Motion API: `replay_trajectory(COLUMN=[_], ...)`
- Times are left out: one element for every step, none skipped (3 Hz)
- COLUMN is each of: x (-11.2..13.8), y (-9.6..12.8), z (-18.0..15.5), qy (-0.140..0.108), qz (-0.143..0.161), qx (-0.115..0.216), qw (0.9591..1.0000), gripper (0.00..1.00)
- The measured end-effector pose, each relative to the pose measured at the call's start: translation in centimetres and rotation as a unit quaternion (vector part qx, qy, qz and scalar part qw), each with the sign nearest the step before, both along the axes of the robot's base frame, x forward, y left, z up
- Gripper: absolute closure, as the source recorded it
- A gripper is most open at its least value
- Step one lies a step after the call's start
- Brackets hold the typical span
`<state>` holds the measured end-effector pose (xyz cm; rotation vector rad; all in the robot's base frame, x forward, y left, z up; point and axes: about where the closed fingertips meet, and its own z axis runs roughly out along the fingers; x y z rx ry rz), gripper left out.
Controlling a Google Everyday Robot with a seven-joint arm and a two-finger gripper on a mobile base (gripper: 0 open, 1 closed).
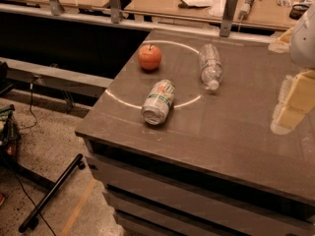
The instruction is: Pick 7up can
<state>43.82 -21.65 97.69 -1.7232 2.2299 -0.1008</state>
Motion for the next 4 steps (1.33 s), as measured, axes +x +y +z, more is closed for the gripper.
replay_trajectory(x=[0.1, 2.3, 4.6, 7.3], y=[0.1, 3.5, 7.1, 12.5], z=[0.0, -0.5, -1.0, -1.8], qy=[0.0, -0.009, -0.019, -0.035], qz=[0.001, 0.06, 0.123, 0.211], qx=[0.0, 0.014, 0.02, 0.022], qw=[1.0, 0.9981, 0.992, 0.9766], gripper=[0.0, 0.0, 0.0, 0.0])
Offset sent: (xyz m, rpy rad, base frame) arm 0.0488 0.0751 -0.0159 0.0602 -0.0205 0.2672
